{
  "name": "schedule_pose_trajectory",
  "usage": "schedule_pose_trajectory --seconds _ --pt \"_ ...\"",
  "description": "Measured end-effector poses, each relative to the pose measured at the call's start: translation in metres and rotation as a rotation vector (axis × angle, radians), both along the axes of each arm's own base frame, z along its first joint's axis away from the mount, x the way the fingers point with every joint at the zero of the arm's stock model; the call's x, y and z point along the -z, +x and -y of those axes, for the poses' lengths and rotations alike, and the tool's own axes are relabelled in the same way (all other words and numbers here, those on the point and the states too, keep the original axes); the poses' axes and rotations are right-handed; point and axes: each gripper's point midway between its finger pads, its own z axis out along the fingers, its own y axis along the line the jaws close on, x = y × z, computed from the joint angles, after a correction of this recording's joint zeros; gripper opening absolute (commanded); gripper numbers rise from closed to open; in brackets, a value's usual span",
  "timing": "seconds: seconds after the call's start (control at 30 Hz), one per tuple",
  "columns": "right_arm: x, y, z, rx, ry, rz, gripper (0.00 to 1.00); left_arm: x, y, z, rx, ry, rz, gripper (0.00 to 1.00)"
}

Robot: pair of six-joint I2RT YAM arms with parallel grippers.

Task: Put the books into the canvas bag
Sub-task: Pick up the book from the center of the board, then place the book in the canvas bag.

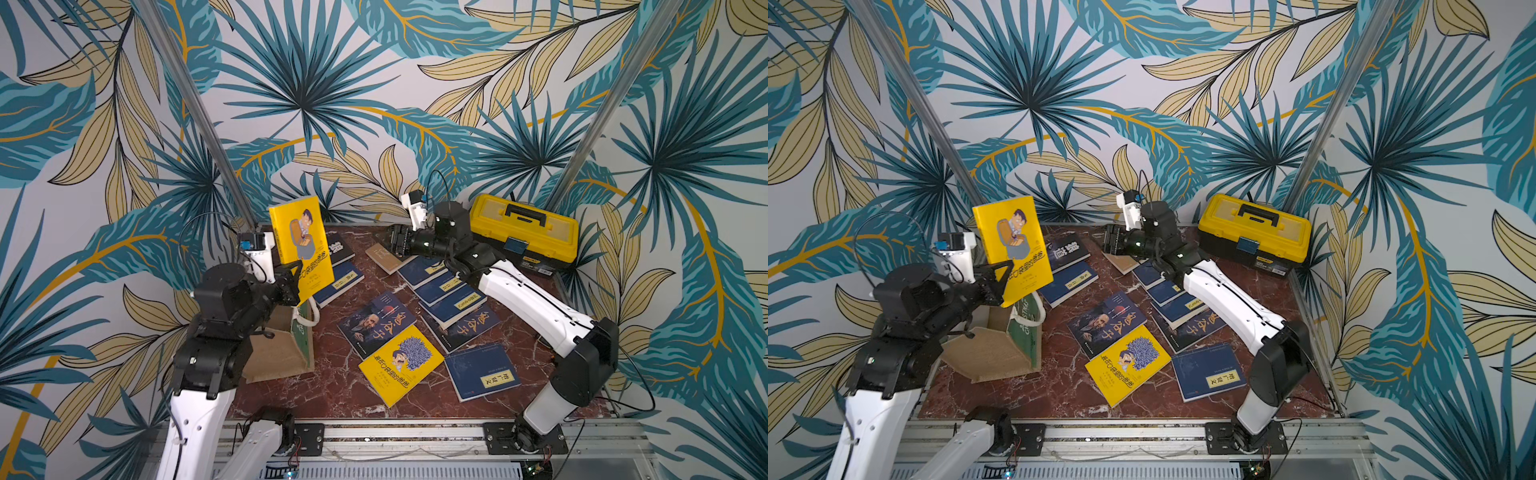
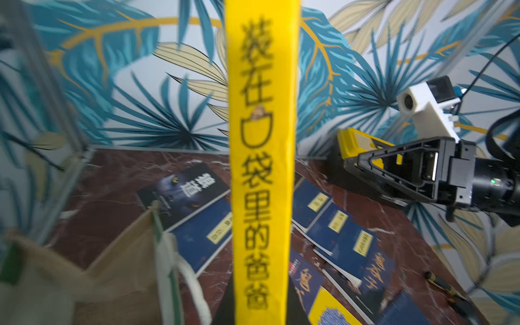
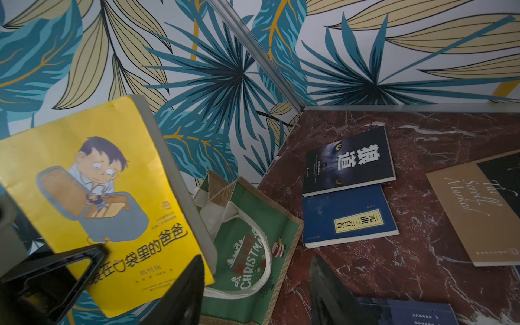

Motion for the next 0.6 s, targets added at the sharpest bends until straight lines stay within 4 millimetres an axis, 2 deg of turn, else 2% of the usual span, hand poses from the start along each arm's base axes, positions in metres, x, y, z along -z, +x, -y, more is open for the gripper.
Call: schedule_pose_trajectory --seconds 0.13,0.23,0.3,0.43,0.53,0.6 --pt "0.011 -0.005 -0.049 -0.028 -0.054 -0.033 0.62 -0.011 -0.020 -0.037 -0.185 0.091 0.039 0.00" --pt "0.025 -0.015 -0.086 -0.065 -0.081 -0.055 0.62 -0.012 -0.025 -0.050 -0.250 0.141 0.034 0.00" --pt "0.040 -0.026 -0.112 -0.101 -0.101 -0.079 0.63 -0.005 -0.021 -0.053 -0.264 0.167 0.003 0.00" --pt "0.068 -0.046 -0.159 -0.166 -0.144 -0.110 0.67 0.020 -0.006 -0.054 -0.260 0.214 -0.107 0.00" --pt "0.086 -0.058 -0.181 -0.199 -0.174 -0.129 0.68 0.038 0.001 -0.053 -0.251 0.237 -0.184 0.00" --pt "0.095 -0.061 -0.188 -0.205 -0.192 -0.139 0.68 0.045 -0.001 -0.053 -0.247 0.245 -0.215 0.00"
